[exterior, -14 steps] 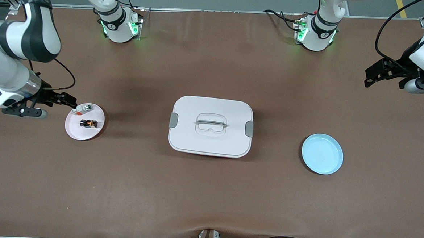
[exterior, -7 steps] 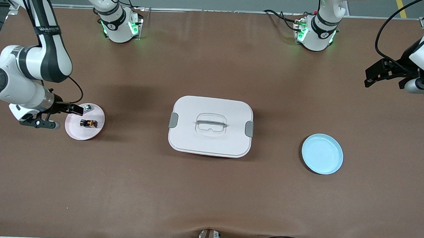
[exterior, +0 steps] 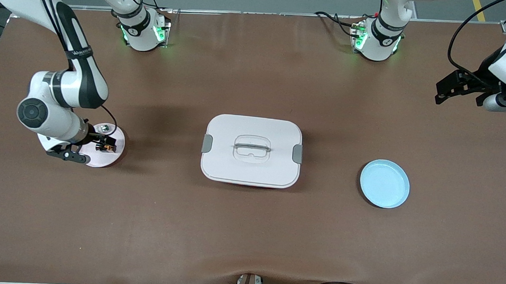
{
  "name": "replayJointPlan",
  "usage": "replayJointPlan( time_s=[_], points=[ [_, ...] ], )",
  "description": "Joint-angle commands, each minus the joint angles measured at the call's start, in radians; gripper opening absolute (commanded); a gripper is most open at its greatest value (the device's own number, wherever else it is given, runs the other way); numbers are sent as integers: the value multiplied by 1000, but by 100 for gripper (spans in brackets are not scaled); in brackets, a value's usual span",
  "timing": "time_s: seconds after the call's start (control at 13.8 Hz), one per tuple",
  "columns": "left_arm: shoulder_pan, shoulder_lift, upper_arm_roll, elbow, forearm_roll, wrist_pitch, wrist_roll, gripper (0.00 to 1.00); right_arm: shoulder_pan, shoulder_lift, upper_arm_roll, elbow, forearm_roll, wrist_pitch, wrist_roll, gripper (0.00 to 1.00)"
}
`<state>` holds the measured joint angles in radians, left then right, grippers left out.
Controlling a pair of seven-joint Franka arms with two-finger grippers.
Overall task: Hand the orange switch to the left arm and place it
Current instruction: 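Lower the right gripper and close it on the orange switch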
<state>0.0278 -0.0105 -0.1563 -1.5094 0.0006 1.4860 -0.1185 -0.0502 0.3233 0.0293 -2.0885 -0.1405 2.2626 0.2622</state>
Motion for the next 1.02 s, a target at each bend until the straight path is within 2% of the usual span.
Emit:
replayJointPlan(
  time_s=[0.0,0.15,0.94],
  points=[
    [1,-3,-3,3,1,-3,10,100,-7,40,0,10,-71,18,26,100],
    [1,-3,-3,3,-1,-3,10,100,-17,59,0,19,-111,26,28,100],
    [0,-3,-3,3,1,-4,8,100,-30,148,-2,21,-109,140,28,100]
  ],
)
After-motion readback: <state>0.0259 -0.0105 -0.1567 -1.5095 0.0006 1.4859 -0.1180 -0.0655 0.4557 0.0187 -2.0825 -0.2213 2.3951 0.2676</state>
